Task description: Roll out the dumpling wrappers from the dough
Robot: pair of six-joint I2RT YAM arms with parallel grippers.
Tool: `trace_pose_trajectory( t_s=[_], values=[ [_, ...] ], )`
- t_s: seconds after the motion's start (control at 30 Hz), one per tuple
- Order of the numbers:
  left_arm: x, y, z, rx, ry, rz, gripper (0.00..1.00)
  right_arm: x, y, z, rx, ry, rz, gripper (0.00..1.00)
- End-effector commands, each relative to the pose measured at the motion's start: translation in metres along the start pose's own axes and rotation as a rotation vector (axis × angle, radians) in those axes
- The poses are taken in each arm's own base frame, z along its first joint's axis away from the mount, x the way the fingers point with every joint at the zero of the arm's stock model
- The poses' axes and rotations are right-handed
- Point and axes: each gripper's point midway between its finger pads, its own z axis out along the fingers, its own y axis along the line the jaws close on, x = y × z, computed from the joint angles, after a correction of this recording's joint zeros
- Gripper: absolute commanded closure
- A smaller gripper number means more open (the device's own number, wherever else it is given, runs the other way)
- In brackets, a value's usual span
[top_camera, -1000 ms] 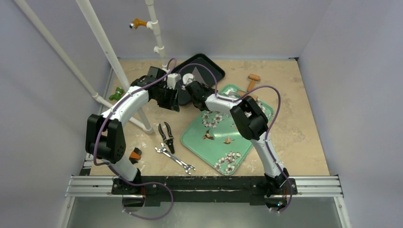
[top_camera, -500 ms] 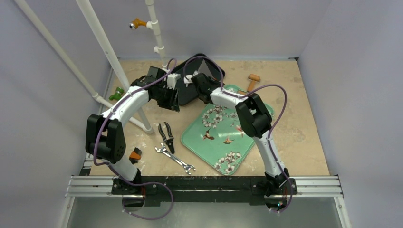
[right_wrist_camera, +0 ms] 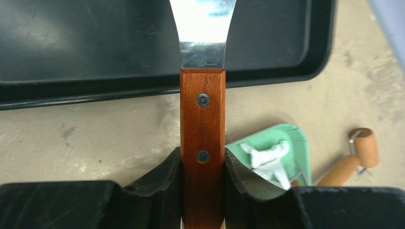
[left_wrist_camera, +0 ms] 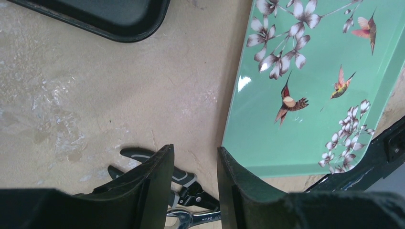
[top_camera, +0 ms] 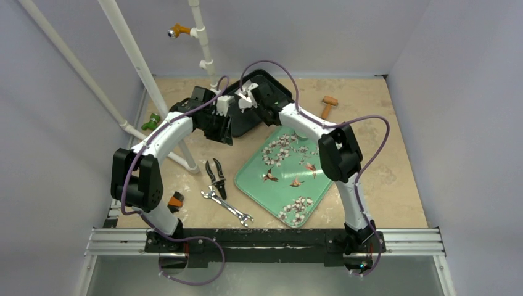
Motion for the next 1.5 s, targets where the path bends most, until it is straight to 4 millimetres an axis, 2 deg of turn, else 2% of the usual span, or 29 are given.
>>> trace_pose_trajectory(
  t_s=[0.0, 0.27, 0.47, 0.6, 0.67, 0.7, 0.77, 0.9, 1.0, 1.17, 1.27, 1.33, 1.47],
  values=[
    [-0.013, -0.001, -0.019, -0.007, -0.068, 0.029, 0.63, 0.005, 0.02, 0.004, -0.088, 0.04, 0.033, 1.0],
    [-0.012, -0.001, -0.017, -0.003, -0.065, 0.024, 0.63, 0.029, 0.035, 0.007, -0.136, 0.093, 0.021, 1.0],
    [-0.011, -0.001, -0.017, -0.003, -0.066, 0.024, 0.63, 0.047, 0.037, 0.012, -0.123, 0.162, 0.014, 1.0],
    [-0.011, -0.001, -0.017, -0.003, -0.067, 0.026, 0.62, 0.052, 0.045, 0.008, -0.169, 0.182, 0.005, 1.0],
    [-0.012, -0.001, -0.017, -0.003, -0.069, 0.027, 0.62, 0.044, 0.046, 0.001, -0.185, 0.16, 0.014, 1.0],
    [-0.011, -0.001, -0.017, -0.003, -0.067, 0.026, 0.63, 0.034, 0.05, -0.004, -0.222, 0.123, 0.032, 1.0],
    [-0.01, -0.001, -0.016, -0.001, -0.064, 0.025, 0.63, 0.014, 0.043, -0.018, -0.221, 0.05, 0.059, 1.0],
    [-0.012, -0.002, -0.016, 0.008, -0.067, 0.024, 0.63, -0.007, 0.033, -0.029, -0.213, -0.01, 0.081, 1.0],
    [-0.013, -0.003, -0.016, 0.008, -0.07, 0.023, 0.62, -0.006, 0.024, -0.019, -0.149, 0.022, 0.093, 1.0],
    [-0.011, -0.001, -0.016, 0.003, -0.066, 0.021, 0.63, 0.021, 0.009, 0.006, 0.004, 0.159, 0.051, 1.0],
    [-0.011, -0.001, -0.015, 0.005, -0.063, 0.018, 0.63, 0.029, 0.001, 0.015, 0.069, 0.191, 0.019, 1.0],
    [-0.011, -0.001, -0.015, 0.008, -0.064, 0.016, 0.62, 0.031, 0.003, 0.016, 0.078, 0.199, -0.011, 1.0],
    [-0.011, 0.0, -0.014, 0.007, -0.061, 0.011, 0.62, 0.042, 0.018, 0.015, 0.056, 0.216, -0.069, 1.0]
  ],
)
